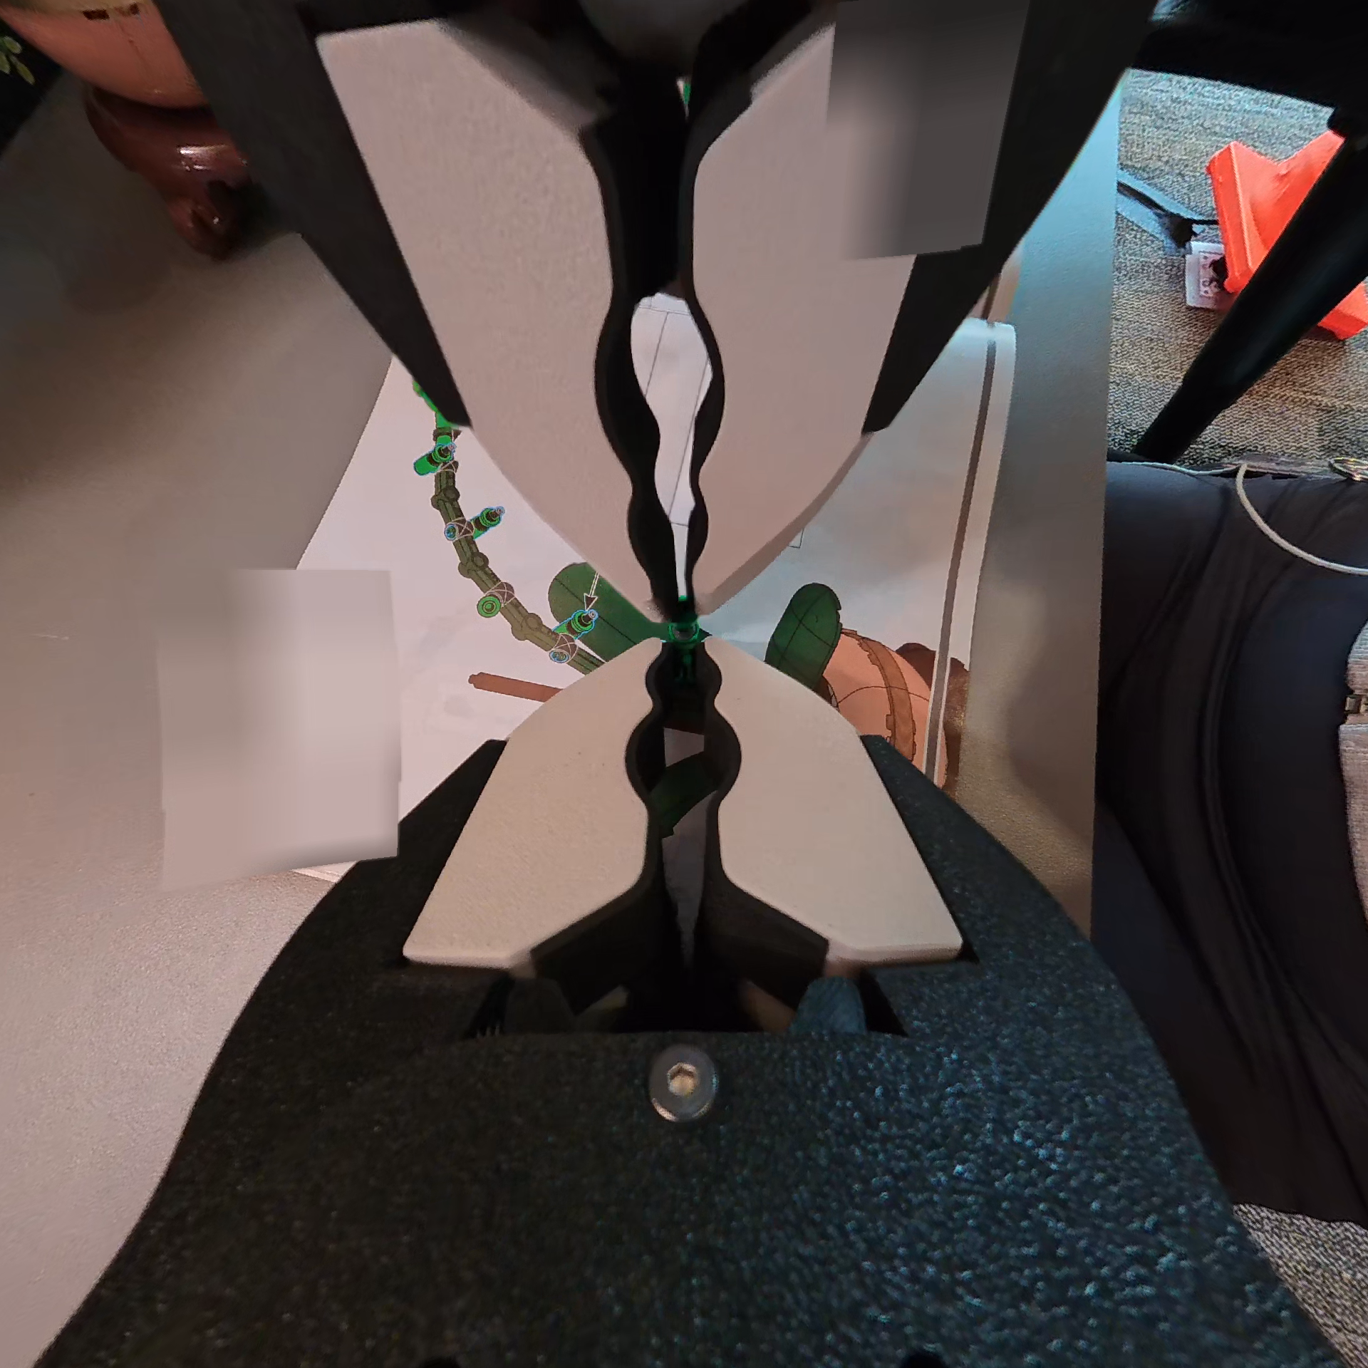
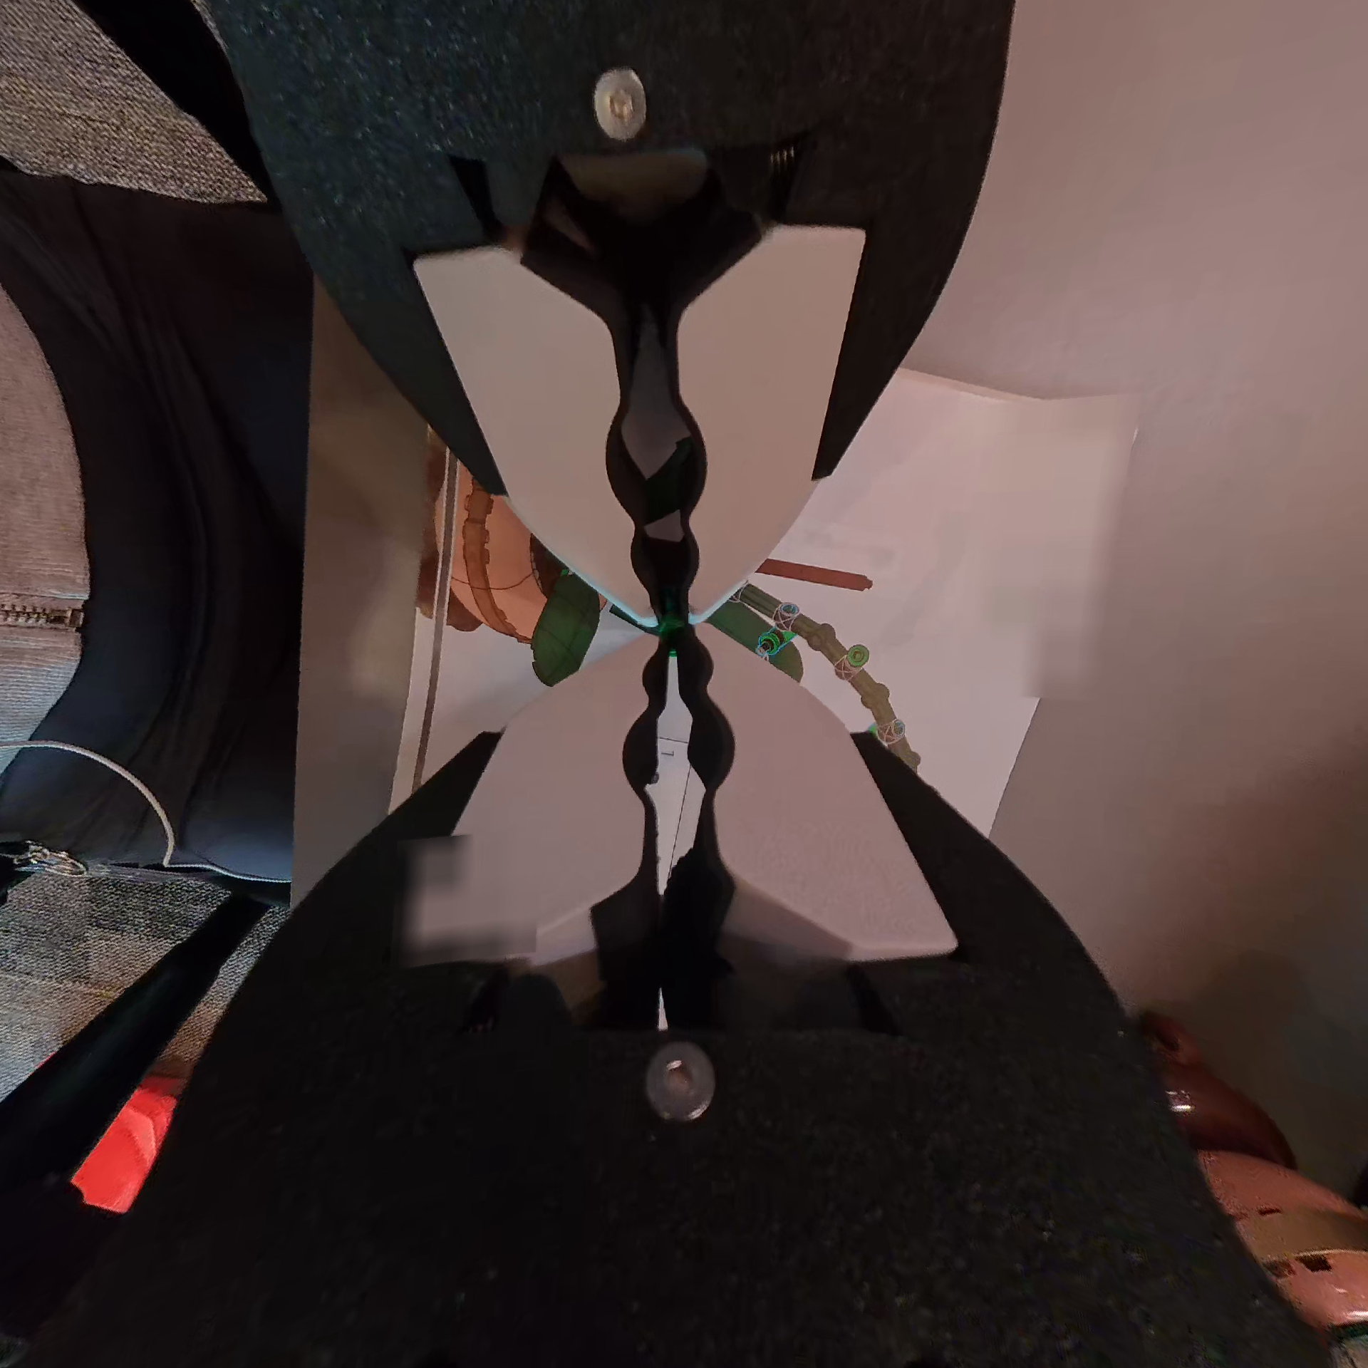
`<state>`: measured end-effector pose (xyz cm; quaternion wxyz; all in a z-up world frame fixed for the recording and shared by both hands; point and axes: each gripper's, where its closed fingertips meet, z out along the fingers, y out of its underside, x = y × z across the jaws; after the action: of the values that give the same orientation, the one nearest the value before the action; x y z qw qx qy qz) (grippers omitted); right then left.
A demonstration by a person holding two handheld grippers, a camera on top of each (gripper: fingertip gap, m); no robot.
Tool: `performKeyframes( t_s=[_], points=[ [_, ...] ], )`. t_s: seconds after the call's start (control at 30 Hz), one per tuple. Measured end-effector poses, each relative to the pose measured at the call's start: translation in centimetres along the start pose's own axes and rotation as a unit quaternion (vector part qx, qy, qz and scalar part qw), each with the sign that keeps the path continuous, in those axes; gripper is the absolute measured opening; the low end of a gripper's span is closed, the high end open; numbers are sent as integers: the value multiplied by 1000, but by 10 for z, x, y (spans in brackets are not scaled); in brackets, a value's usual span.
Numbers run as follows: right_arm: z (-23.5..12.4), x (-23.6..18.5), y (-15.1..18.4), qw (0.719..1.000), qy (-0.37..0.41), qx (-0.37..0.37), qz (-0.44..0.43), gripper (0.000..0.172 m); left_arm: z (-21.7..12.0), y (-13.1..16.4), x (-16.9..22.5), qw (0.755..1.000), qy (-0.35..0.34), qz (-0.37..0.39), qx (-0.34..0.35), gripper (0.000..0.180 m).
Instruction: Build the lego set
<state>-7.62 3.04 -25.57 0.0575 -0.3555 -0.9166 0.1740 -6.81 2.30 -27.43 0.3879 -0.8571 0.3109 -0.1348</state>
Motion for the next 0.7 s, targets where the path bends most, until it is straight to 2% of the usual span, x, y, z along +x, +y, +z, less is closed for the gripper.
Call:
performKeyframes(
  t_s=[0.4,0.7],
  points=[
    [2,1,-3,998,3,50,27,3,0,0,0,1000,1,-1,0,4],
    [3,1,-1,997,-19,51,56,4,-1,0,1,1000,1,-1,0,4]
  ],
)
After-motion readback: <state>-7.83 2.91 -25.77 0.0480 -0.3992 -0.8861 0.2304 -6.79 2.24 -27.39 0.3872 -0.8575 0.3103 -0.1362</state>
